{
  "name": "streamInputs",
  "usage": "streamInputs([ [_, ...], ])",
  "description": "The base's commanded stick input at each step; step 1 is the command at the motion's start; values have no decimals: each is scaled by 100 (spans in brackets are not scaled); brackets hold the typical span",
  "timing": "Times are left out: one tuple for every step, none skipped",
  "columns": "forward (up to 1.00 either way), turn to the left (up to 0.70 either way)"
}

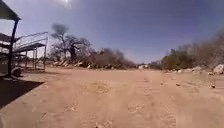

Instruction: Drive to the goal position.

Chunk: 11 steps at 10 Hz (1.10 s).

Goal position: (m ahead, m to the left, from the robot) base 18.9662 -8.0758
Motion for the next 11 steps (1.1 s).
streamInputs([
  [85,0],
  [85,0],
  [85,0],
  [85,0],
  [85,0],
  [85,0],
  [85,0],
  [85,0],
  [85,0],
  [85,0],
  [85,0],
])
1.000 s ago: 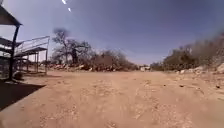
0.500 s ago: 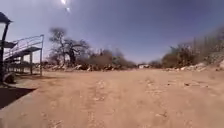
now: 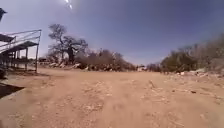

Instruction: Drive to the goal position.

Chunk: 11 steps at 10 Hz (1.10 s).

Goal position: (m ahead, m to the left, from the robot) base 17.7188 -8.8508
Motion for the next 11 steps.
streamInputs([
  [85,0],
  [85,0],
  [85,0],
  [85,0],
  [85,0],
  [85,0],
  [85,0],
  [85,0],
  [85,0],
  [85,0],
  [85,0],
])
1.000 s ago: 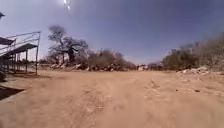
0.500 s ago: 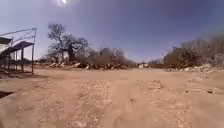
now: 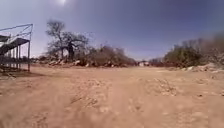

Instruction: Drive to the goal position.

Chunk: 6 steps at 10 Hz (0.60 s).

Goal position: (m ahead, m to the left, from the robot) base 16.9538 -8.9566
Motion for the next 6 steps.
streamInputs([
  [85,0],
  [85,0],
  [85,0],
  [85,0],
  [85,0],
  [85,0],
])
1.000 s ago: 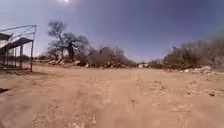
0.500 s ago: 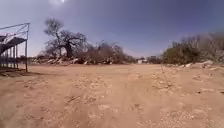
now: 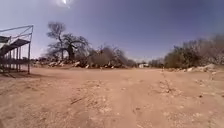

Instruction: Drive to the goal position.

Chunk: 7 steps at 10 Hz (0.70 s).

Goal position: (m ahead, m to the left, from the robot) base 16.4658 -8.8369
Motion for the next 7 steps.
streamInputs([
  [85,0],
  [85,0],
  [85,0],
  [85,0],
  [84,0],
  [44,0],
  [4,0],
])
